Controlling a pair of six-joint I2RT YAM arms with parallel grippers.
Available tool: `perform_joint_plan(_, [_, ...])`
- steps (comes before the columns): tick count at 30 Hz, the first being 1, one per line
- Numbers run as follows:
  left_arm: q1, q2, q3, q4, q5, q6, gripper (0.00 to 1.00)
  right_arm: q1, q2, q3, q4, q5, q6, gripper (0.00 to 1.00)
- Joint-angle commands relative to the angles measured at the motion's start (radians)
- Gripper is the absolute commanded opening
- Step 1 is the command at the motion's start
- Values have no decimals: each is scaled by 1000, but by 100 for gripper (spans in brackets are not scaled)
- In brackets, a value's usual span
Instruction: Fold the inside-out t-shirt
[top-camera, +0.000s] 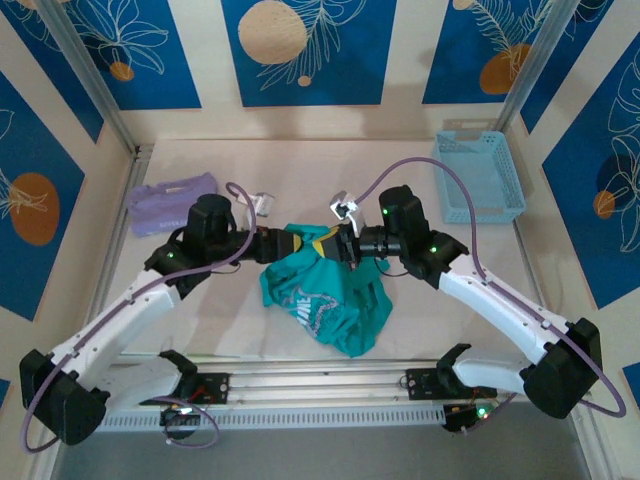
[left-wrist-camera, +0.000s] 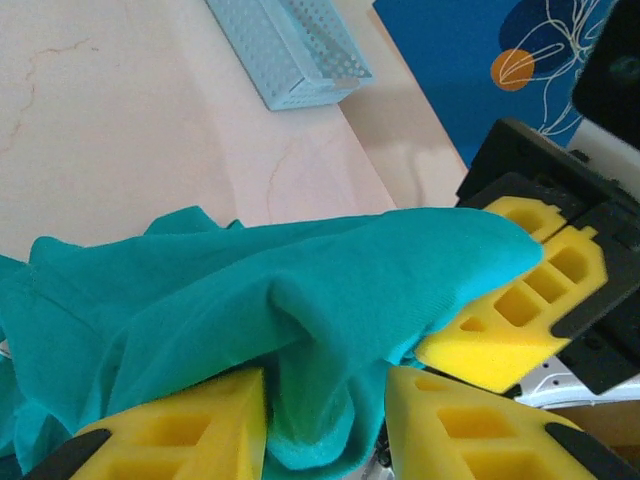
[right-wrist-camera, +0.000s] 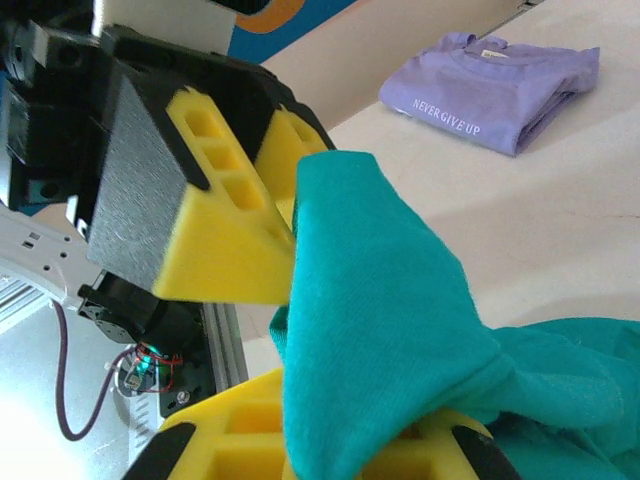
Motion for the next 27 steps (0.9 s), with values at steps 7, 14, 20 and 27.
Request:
perform_joint_plan(7, [-7,-37,54,10,36,45,0,-1,-42,-13,-105,204,-130,0])
perform_joint_plan(14, [19,-70,31,200,244,-83,0,5,-35,-23,-115,300,-154,8])
perform_joint_plan(20, [21,-75,36,176,275,-48,0,3,-4,46,-205,425,-48,15])
perform_joint_plan(27, [24,-69,35,170,275,-29,0,-13,-70,11,-179,164,-122,26])
